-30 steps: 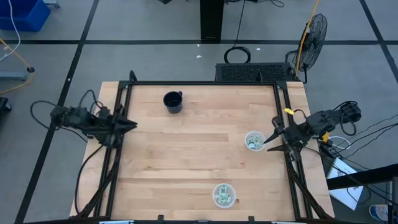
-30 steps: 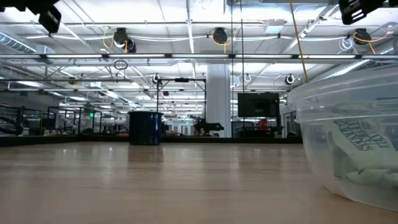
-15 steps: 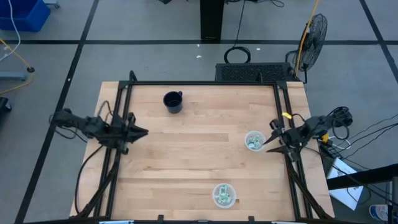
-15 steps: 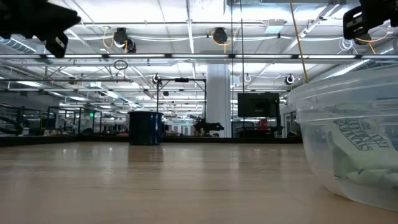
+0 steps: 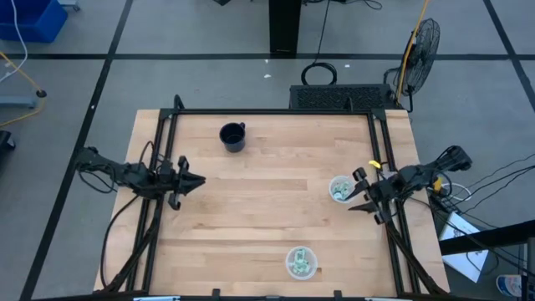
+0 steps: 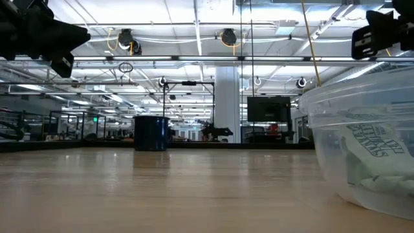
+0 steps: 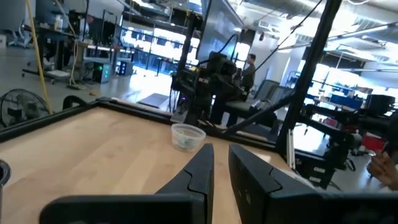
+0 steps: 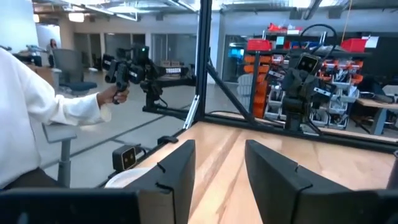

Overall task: Pick and place items into bin
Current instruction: Return to Home Position

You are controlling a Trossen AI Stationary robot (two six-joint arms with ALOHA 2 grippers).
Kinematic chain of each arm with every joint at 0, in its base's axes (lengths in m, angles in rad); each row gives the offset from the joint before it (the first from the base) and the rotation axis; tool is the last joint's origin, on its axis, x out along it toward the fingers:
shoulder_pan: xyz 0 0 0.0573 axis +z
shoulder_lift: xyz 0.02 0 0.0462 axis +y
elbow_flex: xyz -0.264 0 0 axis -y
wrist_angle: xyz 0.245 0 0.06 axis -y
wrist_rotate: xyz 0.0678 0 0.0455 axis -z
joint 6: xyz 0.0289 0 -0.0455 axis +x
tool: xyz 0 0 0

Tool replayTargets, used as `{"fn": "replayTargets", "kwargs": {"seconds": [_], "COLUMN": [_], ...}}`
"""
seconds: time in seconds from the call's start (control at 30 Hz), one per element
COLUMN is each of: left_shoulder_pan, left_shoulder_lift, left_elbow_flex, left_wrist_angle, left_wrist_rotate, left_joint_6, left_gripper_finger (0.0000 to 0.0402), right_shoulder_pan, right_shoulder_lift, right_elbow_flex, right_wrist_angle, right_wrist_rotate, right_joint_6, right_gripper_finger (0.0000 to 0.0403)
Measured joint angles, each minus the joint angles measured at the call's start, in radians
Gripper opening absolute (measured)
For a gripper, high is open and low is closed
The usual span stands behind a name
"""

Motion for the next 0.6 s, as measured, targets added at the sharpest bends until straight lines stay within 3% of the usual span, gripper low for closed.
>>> {"fn": "replayTargets", "kwargs": {"seconds": [0.2, 0.6], "left_shoulder_pan": [0.000, 0.000], "left_shoulder_lift": [0.000, 0.000], "left_elbow_flex": [-0.008, -0.006], "left_wrist_angle": [-0.022, -0.068], "left_wrist_rotate": [-0.005, 0.027], "left_joint_6": [-0.009, -0.024], "left_gripper_finger": [0.0051, 0.0051], "right_shoulder_pan": [-0.002, -0.002], "right_shoulder_lift": [0.000, 0.001], "right_elbow_flex": [-0.059, -0.064], "right_wrist_angle": [0.071, -0.030], "right_wrist_rotate": [0.002, 0.004], "right_joint_6": [0.015, 0.106], "right_gripper_finger": [0.0131, 0.0130]}}
